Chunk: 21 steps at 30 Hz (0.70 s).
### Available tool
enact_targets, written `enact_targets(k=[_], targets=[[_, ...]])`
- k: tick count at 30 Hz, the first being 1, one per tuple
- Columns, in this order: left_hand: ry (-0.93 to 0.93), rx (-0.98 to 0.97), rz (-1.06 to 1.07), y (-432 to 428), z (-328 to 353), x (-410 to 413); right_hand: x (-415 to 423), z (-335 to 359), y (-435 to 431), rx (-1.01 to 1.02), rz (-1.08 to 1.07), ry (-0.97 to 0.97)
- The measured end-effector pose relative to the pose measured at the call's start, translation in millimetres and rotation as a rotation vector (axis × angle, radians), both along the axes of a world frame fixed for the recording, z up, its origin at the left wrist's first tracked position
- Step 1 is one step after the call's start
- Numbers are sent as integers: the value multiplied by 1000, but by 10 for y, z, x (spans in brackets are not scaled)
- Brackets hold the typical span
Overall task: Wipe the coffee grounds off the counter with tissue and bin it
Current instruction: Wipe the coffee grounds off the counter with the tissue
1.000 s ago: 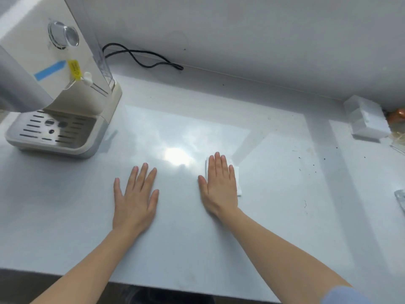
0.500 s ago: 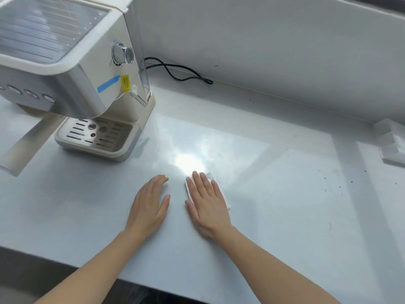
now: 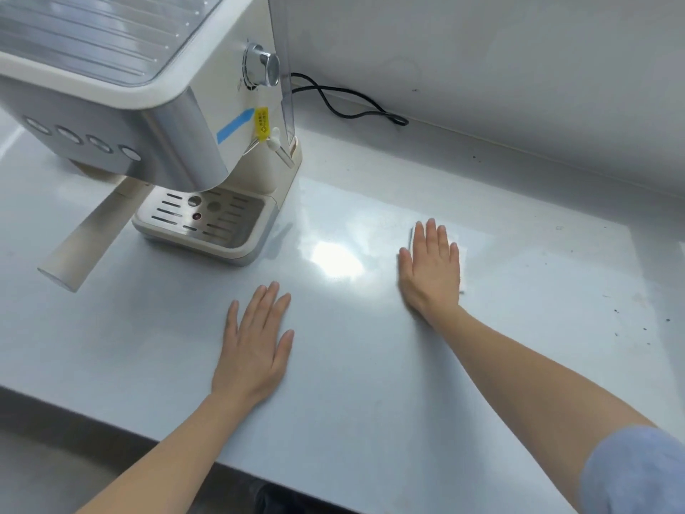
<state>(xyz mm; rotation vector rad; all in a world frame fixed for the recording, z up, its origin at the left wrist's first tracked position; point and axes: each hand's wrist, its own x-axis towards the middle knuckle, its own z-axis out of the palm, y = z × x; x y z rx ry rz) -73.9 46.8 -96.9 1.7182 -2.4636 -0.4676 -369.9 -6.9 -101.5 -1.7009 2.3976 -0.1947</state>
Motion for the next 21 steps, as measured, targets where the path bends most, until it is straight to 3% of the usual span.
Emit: enact_targets(k=[9, 13, 16, 21], targets=[[222, -2, 46, -6, 50, 30, 1078, 47, 364, 49, 723, -46], [259, 27, -193, 168, 60, 5, 1178, 73, 850, 70, 999, -14], [212, 49, -337, 498, 22, -112, 1141, 113, 1193, 63, 1087, -54], [169, 86, -362, 1055, 8, -230, 975, 125, 1735, 70, 1117, -40]])
